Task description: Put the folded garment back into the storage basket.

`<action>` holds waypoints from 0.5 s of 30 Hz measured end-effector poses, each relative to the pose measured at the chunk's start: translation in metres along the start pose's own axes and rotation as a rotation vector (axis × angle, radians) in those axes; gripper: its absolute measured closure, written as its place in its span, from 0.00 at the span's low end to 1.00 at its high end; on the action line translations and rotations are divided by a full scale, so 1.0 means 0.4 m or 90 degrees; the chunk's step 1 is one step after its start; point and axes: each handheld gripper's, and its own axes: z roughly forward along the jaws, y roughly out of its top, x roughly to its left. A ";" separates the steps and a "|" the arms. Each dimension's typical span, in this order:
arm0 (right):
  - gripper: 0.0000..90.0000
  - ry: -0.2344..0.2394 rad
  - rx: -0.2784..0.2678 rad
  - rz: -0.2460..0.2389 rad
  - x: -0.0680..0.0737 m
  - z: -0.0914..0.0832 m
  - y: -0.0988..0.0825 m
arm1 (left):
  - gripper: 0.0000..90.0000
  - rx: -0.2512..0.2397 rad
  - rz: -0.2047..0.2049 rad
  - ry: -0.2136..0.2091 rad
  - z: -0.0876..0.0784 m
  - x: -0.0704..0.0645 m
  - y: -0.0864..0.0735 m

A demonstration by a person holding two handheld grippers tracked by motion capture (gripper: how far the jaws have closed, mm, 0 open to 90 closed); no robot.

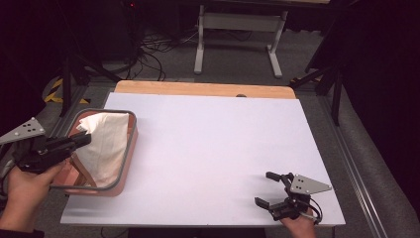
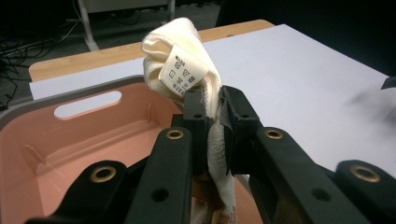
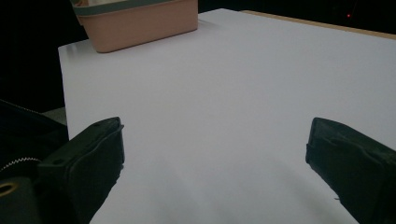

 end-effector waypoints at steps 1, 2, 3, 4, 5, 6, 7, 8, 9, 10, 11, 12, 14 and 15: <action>0.05 -0.001 0.000 0.000 0.000 0.000 0.000 | 0.91 0.005 0.001 0.001 0.003 0.004 -0.002; 0.05 -0.001 0.000 0.000 0.000 0.000 0.000 | 0.91 0.006 -0.003 0.003 0.006 0.006 -0.003; 0.05 -0.001 0.000 0.000 0.000 0.000 0.000 | 0.91 0.011 -0.005 0.003 0.009 0.012 -0.004; 0.05 -0.001 0.001 0.000 0.000 0.000 0.000 | 0.91 0.013 -0.006 0.006 0.013 0.016 -0.005; 0.05 -0.001 0.001 0.000 0.000 0.000 0.000 | 0.91 0.015 -0.008 0.007 0.015 0.019 -0.006; 0.05 -0.001 0.001 0.000 0.000 0.000 0.000 | 0.91 0.018 -0.008 0.007 0.017 0.022 -0.006; 0.05 0.000 0.000 0.000 -0.001 0.000 0.000 | 0.91 0.023 -0.011 0.007 0.022 0.027 -0.007; 0.05 0.000 0.000 0.001 -0.001 0.000 0.000 | 0.91 0.025 -0.014 0.009 0.025 0.029 -0.008; 0.05 0.000 0.001 0.001 -0.001 0.000 0.000 | 0.91 0.030 -0.014 0.009 0.029 0.033 -0.010; 0.05 0.000 0.001 0.001 -0.001 0.000 0.000 | 0.91 0.033 -0.014 0.011 0.032 0.035 -0.011; 0.05 0.000 0.001 0.001 -0.001 0.000 0.000 | 0.91 0.036 -0.014 0.014 0.034 0.038 -0.012; 0.06 0.000 0.001 0.001 -0.001 0.000 0.000 | 0.90 0.038 -0.014 0.017 0.037 0.040 -0.012; 0.06 0.000 0.001 0.001 -0.001 0.000 -0.001 | 0.90 0.045 -0.013 0.024 0.041 0.044 -0.014; 0.06 -0.001 0.001 0.002 -0.001 0.000 -0.001 | 0.90 0.046 -0.013 0.030 0.044 0.046 -0.014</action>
